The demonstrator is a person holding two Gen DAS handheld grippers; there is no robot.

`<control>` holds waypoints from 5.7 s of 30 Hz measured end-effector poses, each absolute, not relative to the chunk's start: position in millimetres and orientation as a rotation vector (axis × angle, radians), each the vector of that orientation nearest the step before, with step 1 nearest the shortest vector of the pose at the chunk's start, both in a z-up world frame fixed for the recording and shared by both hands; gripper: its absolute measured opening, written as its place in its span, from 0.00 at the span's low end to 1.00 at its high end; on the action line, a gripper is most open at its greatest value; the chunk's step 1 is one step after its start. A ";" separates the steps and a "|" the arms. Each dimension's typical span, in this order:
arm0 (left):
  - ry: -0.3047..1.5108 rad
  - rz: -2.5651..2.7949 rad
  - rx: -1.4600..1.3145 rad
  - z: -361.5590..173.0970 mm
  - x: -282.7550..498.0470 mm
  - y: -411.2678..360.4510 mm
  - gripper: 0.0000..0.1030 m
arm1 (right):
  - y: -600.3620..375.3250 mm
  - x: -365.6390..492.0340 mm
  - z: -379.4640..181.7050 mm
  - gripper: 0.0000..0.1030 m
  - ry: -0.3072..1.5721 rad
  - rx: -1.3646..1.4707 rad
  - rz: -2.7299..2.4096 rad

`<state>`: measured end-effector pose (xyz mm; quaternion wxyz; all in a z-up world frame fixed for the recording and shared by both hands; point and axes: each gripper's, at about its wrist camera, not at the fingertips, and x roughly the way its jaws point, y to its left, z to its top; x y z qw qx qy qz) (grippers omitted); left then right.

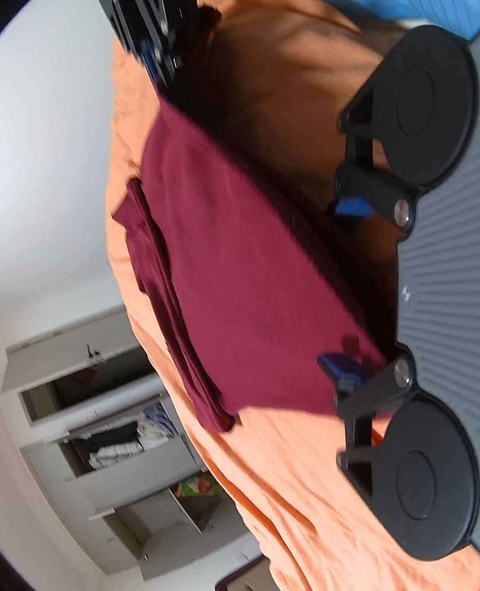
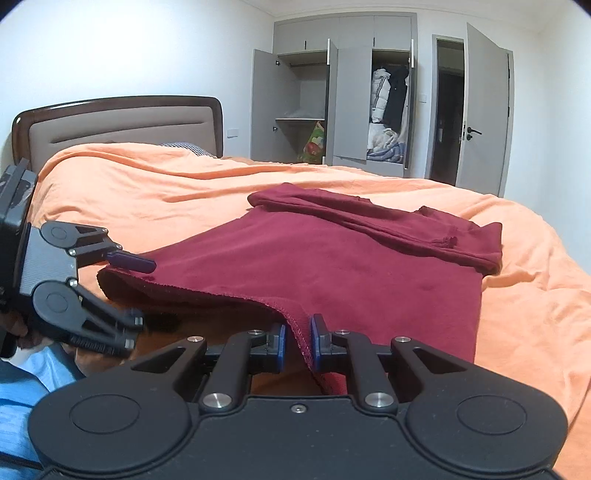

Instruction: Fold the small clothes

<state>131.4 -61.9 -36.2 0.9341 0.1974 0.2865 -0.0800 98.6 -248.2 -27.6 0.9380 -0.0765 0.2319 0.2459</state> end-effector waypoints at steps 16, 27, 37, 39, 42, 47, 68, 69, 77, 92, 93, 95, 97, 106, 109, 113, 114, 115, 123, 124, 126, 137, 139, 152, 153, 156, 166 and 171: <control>0.540 -0.073 0.537 -42.3 116.0 -37.2 0.28 | -250.3 57.8 -86.1 0.46 0.476 -0.542 0.278; 0.385 -0.045 0.530 -10.2 102.7 -47.4 0.03 | -256.4 42.9 -57.8 0.02 0.285 -0.509 0.217; 0.220 -0.034 0.485 44.8 62.6 -48.3 0.02 | -266.1 4.4 -5.9 0.02 0.105 -0.485 0.178; 0.204 -0.038 0.487 57.1 51.6 -46.1 0.02 | -269.2 -7.9 8.3 0.02 0.100 -0.465 0.203; 0.185 -0.060 0.472 75.4 36.4 -41.0 0.02 | -276.3 -23.5 30.3 0.02 0.096 -0.442 0.247; 0.167 -0.082 0.473 92.3 30.4 -37.6 0.03 | -284.4 -31.7 50.9 0.02 0.078 -0.446 0.254; 0.113 -0.141 0.684 124.3 160.0 -48.1 0.03 | -295.7 108.4 89.4 0.02 0.003 -0.550 0.283; 0.120 -0.153 0.703 126.0 175.2 -49.0 0.03 | -296.4 124.8 92.4 0.03 0.008 -0.564 0.288; 0.243 -0.222 0.741 110.9 316.2 -52.9 0.05 | -288.5 275.1 87.9 0.04 0.163 -0.590 0.328; 0.662 -0.291 0.386 11.2 518.0 -16.7 0.43 | -278.2 451.8 -3.1 0.21 0.540 -0.443 0.356; 0.680 -0.305 0.344 8.0 524.9 -7.6 0.60 | -277.7 455.3 -6.8 0.27 0.553 -0.434 0.355; 0.707 -0.330 0.266 1.8 533.0 7.4 0.70 | -276.9 460.0 -14.3 0.43 0.575 -0.408 0.345; 0.728 -0.350 0.193 -2.6 540.1 21.8 0.80 | -279.4 465.3 -16.1 0.60 0.588 -0.364 0.332; 0.694 -0.319 -0.101 -4.6 511.3 83.8 0.97 | -326.3 462.6 -4.4 0.99 0.621 -0.034 0.332; 0.675 -0.291 -0.161 -3.2 479.1 91.9 0.99 | -345.5 455.4 3.8 0.99 0.599 0.056 0.285; 0.653 -0.266 -0.199 2.4 431.0 97.3 0.99 | -359.2 423.3 12.4 0.99 0.554 0.112 0.236; 0.647 -0.259 -0.208 1.0 420.4 99.4 0.99 | -360.3 409.3 14.1 0.99 0.538 0.120 0.235; 0.642 -0.254 -0.220 0.4 408.5 98.4 0.99 | -360.3 393.4 14.9 0.99 0.521 0.126 0.241; 0.667 -0.231 -0.272 -21.2 335.5 107.0 0.94 | -333.4 269.0 -6.9 0.91 0.492 0.079 0.233; 0.673 -0.230 -0.276 -23.7 329.7 105.3 0.91 | -327.0 260.2 -11.8 0.89 0.495 0.066 0.232; 0.675 -0.230 -0.277 -28.2 319.9 102.6 0.86 | -315.2 244.2 -18.4 0.84 0.487 0.030 0.232; 0.671 -0.253 -0.302 -33.4 306.4 97.8 0.50 | -308.2 241.6 -27.5 0.43 0.514 0.091 0.194; 0.688 -0.260 -0.297 -32.0 308.1 95.3 0.32 | -304.8 240.8 -28.7 0.23 0.522 0.066 0.196; 0.553 -0.176 -0.415 6.2 280.9 98.4 0.05 | -349.0 244.1 5.5 0.08 0.435 0.325 0.160; 0.569 -0.167 -0.414 2.0 279.9 97.7 0.05 | -351.1 245.0 2.6 0.08 0.450 0.342 0.157; 0.648 -0.138 -0.444 -20.0 281.9 99.1 0.05 | -355.4 246.7 -17.5 0.08 0.520 0.381 0.141; 0.665 -0.125 -0.457 -25.5 280.6 100.1 0.05 | -382.6 228.3 -32.3 0.00 0.559 0.435 0.034; 0.703 -0.123 -0.442 -29.5 280.7 94.7 0.06 | -382.3 222.9 -28.7 0.25 0.568 0.415 0.116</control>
